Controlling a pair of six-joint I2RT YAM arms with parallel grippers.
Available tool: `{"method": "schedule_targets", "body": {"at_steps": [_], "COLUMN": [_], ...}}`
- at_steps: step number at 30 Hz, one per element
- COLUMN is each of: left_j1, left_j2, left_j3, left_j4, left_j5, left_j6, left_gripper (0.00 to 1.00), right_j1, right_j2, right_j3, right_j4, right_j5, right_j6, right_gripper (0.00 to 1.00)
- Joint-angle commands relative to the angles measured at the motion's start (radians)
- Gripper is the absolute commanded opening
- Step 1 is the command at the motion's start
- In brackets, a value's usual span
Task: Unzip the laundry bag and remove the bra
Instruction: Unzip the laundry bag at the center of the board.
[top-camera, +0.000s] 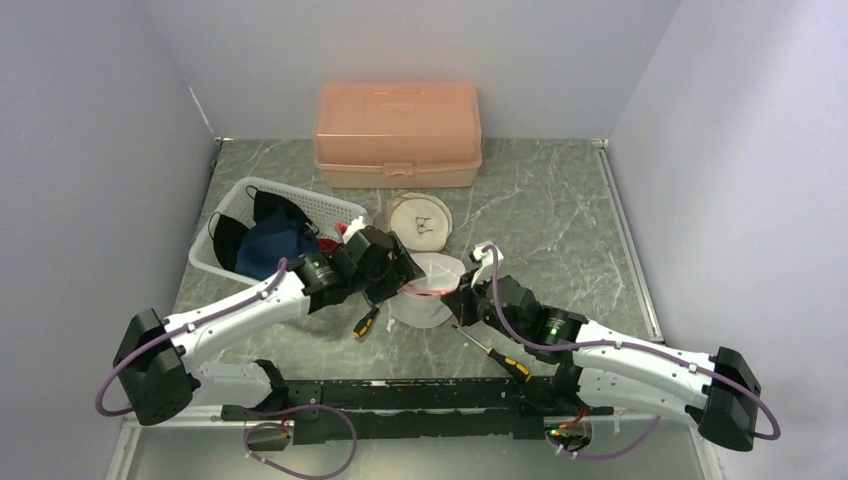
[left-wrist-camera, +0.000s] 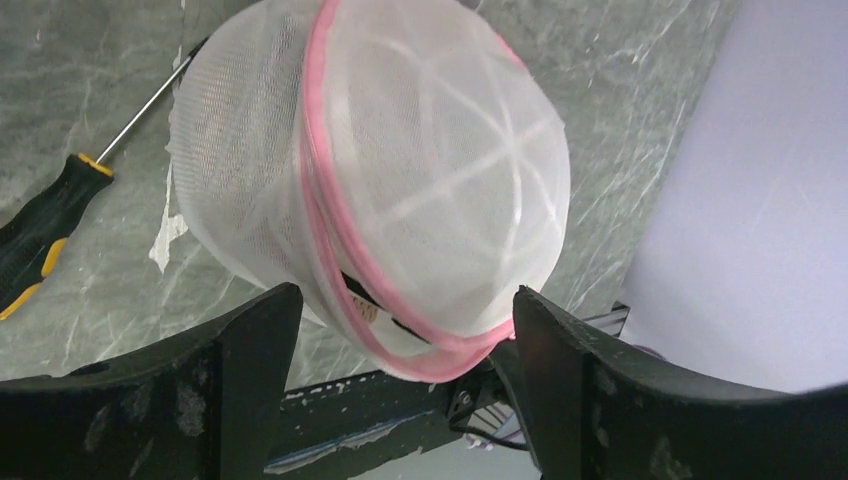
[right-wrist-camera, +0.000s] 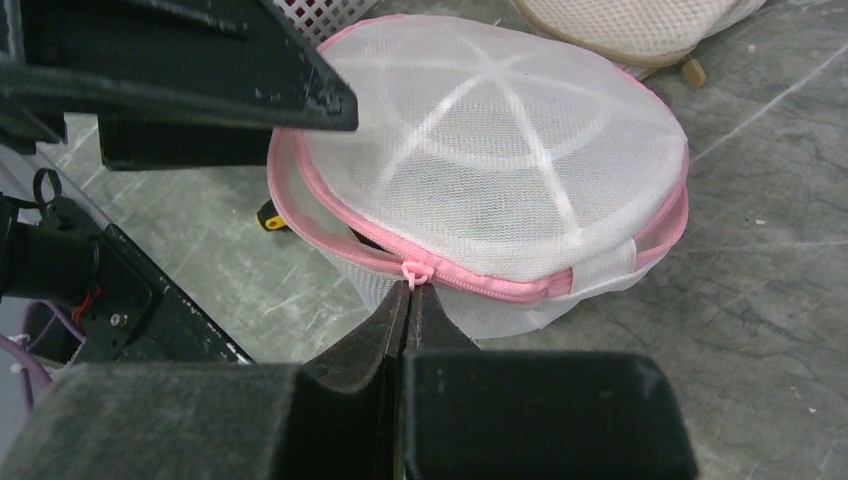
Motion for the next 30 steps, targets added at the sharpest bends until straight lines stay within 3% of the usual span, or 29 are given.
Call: {"method": "schedule_targets", "body": {"at_steps": [1, 9, 18, 30], "left_j1": [0.019, 0.030, 0.049, 0.065], "left_j2": [0.014, 0.041, 0.065, 0.012], "left_j3": [0.016, 0.002, -0.014, -0.052], "left_j4": [0.052, 0.095, 0.137, 0.128], "left_j5": [-0.001, 0.034, 0.084, 0.075], "left_j6": [-0.009, 0.006, 0.038, 0.039], "left_gripper": [0.80, 0.54, 0.06, 0.03], "right_j1": [0.006, 0.008, 0.008, 0.004], "right_j2": [-0.022, -0.022, -0.025, -0.022], "right_j3": [-0.016, -0.011, -0.009, -0.021], "right_j4": [0.030, 0.030, 0.029, -0.077], "right_j5": [-0.014, -0.016, -0.002, 0.146], "right_j6": [-0.013, -0.014, -0.014, 0.030], "right_gripper": [0.00, 0.00, 0.00, 0.00]}}
